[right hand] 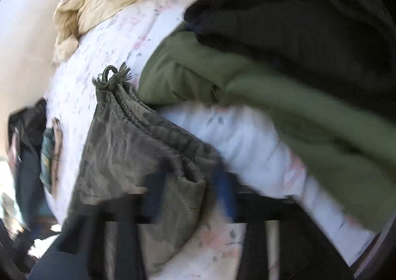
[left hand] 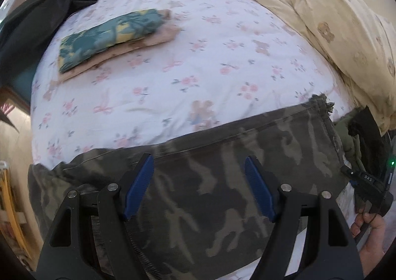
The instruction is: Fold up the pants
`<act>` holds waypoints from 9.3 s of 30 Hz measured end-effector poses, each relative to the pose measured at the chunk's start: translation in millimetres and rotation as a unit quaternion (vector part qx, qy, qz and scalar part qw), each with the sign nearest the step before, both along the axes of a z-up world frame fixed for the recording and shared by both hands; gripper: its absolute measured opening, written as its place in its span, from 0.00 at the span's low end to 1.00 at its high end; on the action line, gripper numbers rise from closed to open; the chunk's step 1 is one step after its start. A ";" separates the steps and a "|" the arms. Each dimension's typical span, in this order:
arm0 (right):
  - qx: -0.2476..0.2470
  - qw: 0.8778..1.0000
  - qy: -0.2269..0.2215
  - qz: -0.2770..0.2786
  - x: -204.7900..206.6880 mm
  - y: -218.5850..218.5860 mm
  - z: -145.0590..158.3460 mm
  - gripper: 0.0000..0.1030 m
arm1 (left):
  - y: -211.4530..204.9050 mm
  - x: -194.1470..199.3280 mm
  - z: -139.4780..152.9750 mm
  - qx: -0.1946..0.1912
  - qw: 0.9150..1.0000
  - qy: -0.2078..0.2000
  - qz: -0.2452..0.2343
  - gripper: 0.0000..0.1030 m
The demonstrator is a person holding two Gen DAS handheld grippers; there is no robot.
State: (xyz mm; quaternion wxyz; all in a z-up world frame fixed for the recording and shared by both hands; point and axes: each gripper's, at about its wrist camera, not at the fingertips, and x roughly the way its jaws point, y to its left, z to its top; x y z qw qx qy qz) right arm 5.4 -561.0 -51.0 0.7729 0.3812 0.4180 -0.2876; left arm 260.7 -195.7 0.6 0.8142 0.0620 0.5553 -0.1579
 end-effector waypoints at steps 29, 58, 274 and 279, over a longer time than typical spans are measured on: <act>0.031 0.995 -0.079 0.060 0.5 45.7 36.4 0.14 | -352.3 32.1 -126.4 0.082 0.981 0.163 -0.063 0.59; -0.068 0.923 -0.170 0.339 27.5 214.4 86.6 0.13 | -156.8 60.3 21.0 0.050 0.977 0.126 -0.164 0.12; -0.092 0.774 0.039 0.625 148.6 650.3 -84.8 0.11 | 379.8 32.3 -92.3 0.075 0.990 0.095 0.070 0.73; -0.009 0.780 0.107 0.616 133.5 628.0 -136.7 0.08 | 387.4 30.7 -122.5 0.089 0.982 0.147 0.076 0.76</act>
